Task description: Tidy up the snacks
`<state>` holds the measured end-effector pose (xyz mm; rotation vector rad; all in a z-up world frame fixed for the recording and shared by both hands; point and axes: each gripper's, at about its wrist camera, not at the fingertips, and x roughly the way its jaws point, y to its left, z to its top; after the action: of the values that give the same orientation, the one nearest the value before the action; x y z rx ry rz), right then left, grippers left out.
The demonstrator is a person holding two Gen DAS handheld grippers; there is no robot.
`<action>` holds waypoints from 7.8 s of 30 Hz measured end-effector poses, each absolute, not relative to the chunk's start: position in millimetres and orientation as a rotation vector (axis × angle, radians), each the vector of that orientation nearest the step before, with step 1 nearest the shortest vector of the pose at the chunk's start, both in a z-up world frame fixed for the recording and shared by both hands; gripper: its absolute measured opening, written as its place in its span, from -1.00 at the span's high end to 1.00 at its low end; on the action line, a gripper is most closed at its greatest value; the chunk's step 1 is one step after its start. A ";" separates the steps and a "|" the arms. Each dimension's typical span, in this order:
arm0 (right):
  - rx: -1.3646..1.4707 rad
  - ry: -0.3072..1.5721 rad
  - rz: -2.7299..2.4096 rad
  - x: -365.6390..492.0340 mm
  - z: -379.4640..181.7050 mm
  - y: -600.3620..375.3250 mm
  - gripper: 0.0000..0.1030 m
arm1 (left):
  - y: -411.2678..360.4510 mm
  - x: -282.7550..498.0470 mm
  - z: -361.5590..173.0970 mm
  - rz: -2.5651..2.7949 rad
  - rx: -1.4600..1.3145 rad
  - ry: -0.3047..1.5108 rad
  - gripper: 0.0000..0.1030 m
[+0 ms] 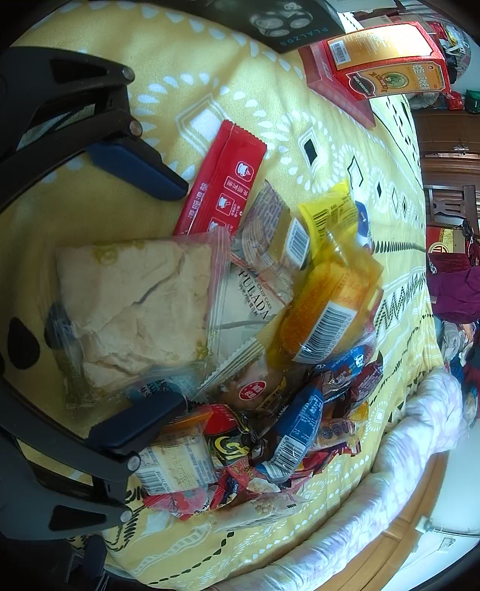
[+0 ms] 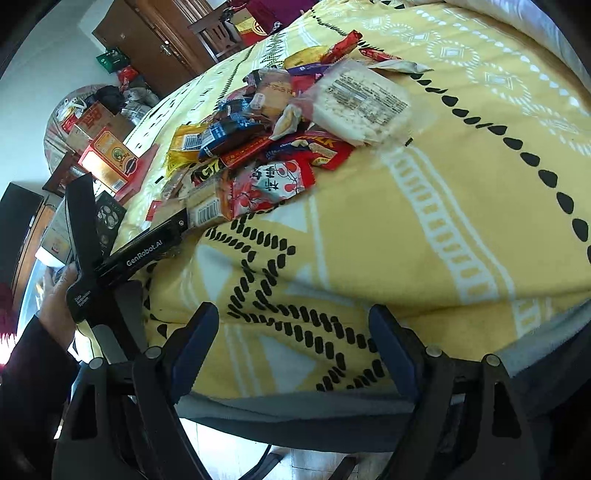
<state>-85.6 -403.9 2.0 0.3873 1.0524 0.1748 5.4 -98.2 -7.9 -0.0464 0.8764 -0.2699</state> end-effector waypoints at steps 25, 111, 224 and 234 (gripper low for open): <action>0.242 0.833 0.243 -92.1 50.3 -389.3 -0.66 | -98.2 5.7 -8.6 -0.270 -0.047 0.876 -1.00; 0.153 0.894 0.374 -40.4 66.0 -400.4 -0.78 | -73.8 -64.5 28.2 -0.495 -0.113 1.049 -1.00; 0.344 0.809 0.278 -52.1 85.5 -428.9 0.09 | -155.4 39.2 57.8 -0.500 -0.126 0.963 -0.09; 0.295 0.763 0.318 -54.0 108.9 -400.6 0.09 | -104.6 7.7 121.2 -0.529 -0.192 0.799 -0.02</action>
<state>-54.0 -400.6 108.9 0.2948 0.7625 0.3176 7.7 -104.6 121.2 -0.1922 0.7994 -0.5293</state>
